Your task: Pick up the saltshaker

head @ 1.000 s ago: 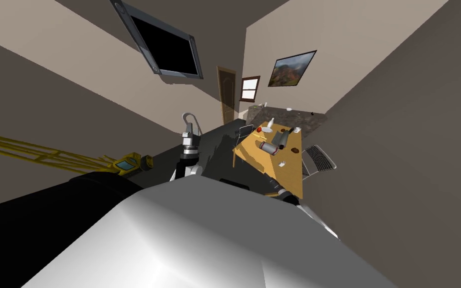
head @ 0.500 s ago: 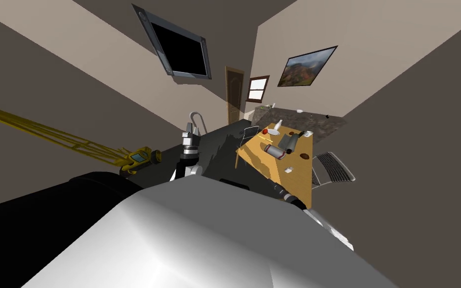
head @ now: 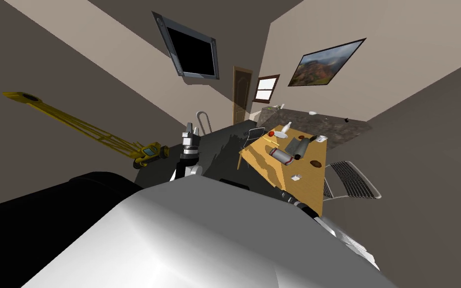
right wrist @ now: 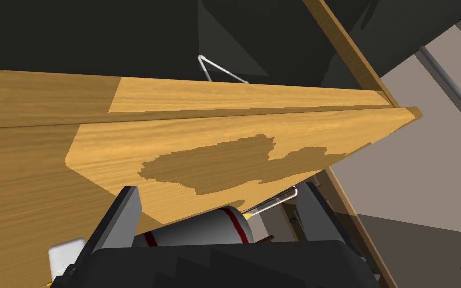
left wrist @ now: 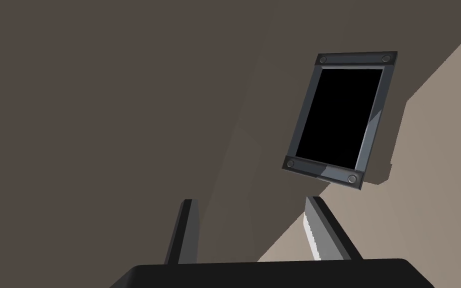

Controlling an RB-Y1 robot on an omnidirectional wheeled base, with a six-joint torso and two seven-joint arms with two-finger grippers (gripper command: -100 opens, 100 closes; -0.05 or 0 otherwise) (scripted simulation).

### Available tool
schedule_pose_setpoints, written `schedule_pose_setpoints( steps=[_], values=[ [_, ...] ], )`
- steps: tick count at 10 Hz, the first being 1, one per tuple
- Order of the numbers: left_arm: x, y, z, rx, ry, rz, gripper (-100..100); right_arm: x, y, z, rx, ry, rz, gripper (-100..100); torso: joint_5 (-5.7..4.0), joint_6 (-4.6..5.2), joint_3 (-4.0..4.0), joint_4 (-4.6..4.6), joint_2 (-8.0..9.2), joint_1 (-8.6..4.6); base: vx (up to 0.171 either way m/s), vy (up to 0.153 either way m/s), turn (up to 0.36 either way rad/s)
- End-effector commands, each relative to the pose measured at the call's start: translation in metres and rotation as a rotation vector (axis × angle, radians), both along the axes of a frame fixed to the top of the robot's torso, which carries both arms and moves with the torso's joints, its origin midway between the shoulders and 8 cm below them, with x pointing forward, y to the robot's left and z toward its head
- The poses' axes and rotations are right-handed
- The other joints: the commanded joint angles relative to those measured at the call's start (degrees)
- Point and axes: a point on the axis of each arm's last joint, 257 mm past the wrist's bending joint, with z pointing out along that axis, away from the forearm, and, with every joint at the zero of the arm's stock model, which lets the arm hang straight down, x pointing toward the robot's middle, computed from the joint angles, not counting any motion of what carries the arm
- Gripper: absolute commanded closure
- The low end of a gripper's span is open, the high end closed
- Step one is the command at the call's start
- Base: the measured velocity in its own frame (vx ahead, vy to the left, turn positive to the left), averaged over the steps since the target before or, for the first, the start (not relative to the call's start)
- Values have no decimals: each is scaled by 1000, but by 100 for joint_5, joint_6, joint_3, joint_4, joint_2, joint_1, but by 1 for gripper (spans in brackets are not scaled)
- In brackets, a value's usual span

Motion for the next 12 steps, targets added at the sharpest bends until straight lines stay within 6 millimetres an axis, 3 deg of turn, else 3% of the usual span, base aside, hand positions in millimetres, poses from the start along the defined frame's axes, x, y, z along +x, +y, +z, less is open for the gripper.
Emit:
schedule_pose_setpoints(
  steps=[1, 4, 6, 7, 11, 12],
  values=[
    [0, 0, 0, 0, 0, 0, 0, -24, -37, -8, -88, 71, -3, -100, 0, 0, 0, 0, 0, 0, 63, -18, 404],
    [0, 0, 0, 0, 0, 0, 0, -29, -45, -10, -98, 83, -14, -100, -1, 11, -1, -2, 0, 0, 30, -9, 2],
    [0, 0, 0, 0, 0, 0, 0, -45, -73, -13, -157, 130, -22, -100, 0, 2, 2, 1, 3, 2, 31, -10, 175],
    [0, 0, 0, 0, 0, 0, 0, -58, -97, -14, -208, 168, -24, -100, 0, 8, -1, -1, 0, -1, 64, -13, 217],
    [0, 0, 0, 0, 0, 0, 0, -75, -125, -12, -266, 212, -38, -100, -1, 8, -4, -2, -5, 1, 42, -12, 87],
    [0, 0, 0, 0, 0, 0, 0, -82, -143, -9, -306, 238, -38, -100, -1, 9, 0, -1, 2, 2, 40, -16, 165]
  ],
)
